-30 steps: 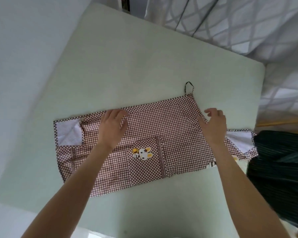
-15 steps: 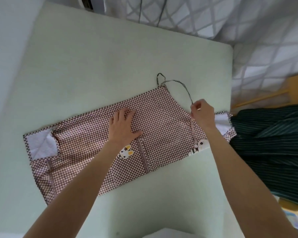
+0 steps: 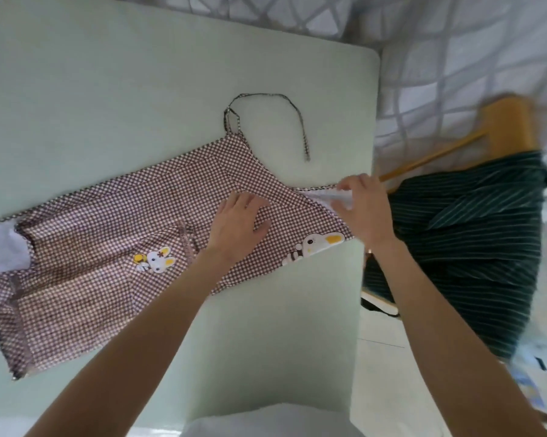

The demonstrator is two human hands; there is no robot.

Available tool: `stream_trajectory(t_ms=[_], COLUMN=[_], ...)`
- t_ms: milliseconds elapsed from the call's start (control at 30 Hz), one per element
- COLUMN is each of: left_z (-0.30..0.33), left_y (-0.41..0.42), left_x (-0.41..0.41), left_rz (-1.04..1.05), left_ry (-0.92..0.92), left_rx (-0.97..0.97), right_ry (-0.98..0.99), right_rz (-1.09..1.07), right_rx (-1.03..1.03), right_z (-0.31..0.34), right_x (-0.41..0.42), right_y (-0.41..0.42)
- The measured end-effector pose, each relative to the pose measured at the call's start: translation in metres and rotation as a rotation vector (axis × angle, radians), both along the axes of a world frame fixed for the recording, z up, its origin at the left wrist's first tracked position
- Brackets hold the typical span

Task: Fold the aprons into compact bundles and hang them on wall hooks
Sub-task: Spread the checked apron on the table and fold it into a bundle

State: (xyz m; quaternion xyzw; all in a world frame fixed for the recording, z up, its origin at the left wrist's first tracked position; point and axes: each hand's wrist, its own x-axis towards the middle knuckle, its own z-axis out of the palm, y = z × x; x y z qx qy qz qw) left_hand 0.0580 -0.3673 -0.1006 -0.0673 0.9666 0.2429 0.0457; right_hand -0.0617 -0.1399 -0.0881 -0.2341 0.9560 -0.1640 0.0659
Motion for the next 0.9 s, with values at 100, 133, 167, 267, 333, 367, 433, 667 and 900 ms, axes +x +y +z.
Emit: stream_trajectory(t_ms=[100, 133, 167, 267, 333, 367, 433, 667, 900], left_z=[-0.005, -0.008, -0.011, -0.013, -0.014, -0.013, -0.011, -0.004, 0.001], left_y=[0.052, 0.064, 0.072, 0.085, 0.084, 0.086, 0.087, 0.092, 0.101], left_x=[-0.008, -0.008, -0.009, -0.010, -0.010, -0.011, -0.014, -0.024, -0.030], left_rz=[-0.021, -0.011, 0.008, 0.083, 0.109, 0.119, 0.130, 0.153, 0.162], left_ry=[-0.092, -0.138, -0.183, -0.253, -0.278, -0.296, -0.332, -0.409, -0.426], left_rx=[-0.034, -0.051, -0.069, -0.085, -0.069, -0.071, -0.086, -0.100, -0.127], right_ry=[-0.053, -0.078, -0.084, -0.027, -0.045, -0.081, -0.183, -0.023, -0.308], right_rz=[0.063, 0.087, 0.124, 0.210, 0.168, 0.148, 0.114, -0.145, -0.058], right_rx=[0.175, 0.199, 0.204, 0.120, 0.032, -0.004, -0.066, -0.164, -0.074], right_z=[-0.011, -0.015, -0.017, -0.016, -0.014, -0.012, -0.013, -0.012, -0.010], right_x=[0.013, 0.013, 0.011, -0.006, -0.021, -0.031, -0.051, -0.084, -0.022], right_y=[0.036, 0.041, 0.043, 0.049, 0.047, 0.048, 0.047, 0.067, 0.085])
